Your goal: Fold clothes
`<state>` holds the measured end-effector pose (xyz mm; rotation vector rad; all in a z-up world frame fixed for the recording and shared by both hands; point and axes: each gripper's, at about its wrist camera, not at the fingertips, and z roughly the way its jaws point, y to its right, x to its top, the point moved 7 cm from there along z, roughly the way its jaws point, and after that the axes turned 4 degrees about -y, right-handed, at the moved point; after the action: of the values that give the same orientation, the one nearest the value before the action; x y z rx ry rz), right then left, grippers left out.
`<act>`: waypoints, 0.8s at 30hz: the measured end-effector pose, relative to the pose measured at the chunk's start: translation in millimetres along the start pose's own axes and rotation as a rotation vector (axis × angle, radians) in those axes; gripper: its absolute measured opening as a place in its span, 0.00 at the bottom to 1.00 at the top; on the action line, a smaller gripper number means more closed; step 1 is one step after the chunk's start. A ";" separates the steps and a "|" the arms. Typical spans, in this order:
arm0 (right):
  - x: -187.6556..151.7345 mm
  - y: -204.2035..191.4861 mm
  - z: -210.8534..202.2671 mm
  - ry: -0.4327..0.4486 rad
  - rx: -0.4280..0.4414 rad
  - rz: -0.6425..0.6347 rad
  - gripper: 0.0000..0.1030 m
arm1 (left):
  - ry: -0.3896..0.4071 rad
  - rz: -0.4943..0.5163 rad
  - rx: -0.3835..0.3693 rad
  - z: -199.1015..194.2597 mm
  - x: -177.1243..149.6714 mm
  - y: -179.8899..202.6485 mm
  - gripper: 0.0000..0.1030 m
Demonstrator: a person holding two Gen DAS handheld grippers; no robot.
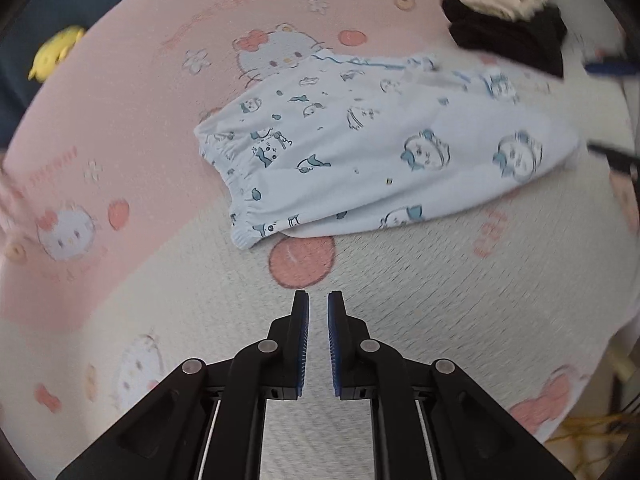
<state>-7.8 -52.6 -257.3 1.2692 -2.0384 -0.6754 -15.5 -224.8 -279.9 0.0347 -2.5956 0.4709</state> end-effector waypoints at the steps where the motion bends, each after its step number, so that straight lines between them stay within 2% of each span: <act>1: -2.2 3.1 -2.0 -0.002 0.013 0.024 0.56 | -0.003 -0.043 -0.020 0.2 1.1 -2.3 0.08; 5: -9.6 15.5 -8.4 -0.013 0.069 0.124 0.56 | -0.005 -0.198 -0.107 -3.0 2.8 -10.4 0.08; 9: -9.0 26.1 -15.2 0.004 0.147 0.241 0.57 | 0.005 -0.230 -0.107 -7.5 3.4 -13.6 0.08; 11: -5.5 29.7 -15.9 0.015 0.191 0.293 0.59 | 0.013 -0.246 -0.106 -9.9 3.7 -15.0 0.15; 12: -3.5 30.5 -15.4 0.018 0.214 0.318 0.63 | 0.016 -0.260 -0.114 -10.7 4.0 -15.8 0.36; 13: -1.3 30.4 -14.3 0.019 0.237 0.340 0.64 | 0.025 -0.282 -0.124 -12.0 5.0 -17.3 0.68; 14: 1.6 30.0 -12.6 0.018 0.269 0.366 0.64 | 0.036 -0.305 -0.133 -13.4 6.2 -18.9 0.77; 18: 8.9 28.8 -1.4 -0.019 0.438 0.515 0.64 | 0.038 -0.391 -0.187 -11.4 13.0 -23.3 0.78; 22: -3.8 34.5 13.9 -0.085 0.689 0.808 0.65 | 0.020 -0.460 -0.236 -4.5 20.9 -24.1 0.78; 24: -16.7 37.3 23.8 -0.118 0.856 1.004 0.68 | 0.005 -0.510 -0.276 1.0 24.2 -24.6 0.78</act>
<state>-41.7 -20.2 -251.0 0.3812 -2.7655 0.6585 -34.5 -246.8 -261.2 0.5805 -2.4930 -0.0713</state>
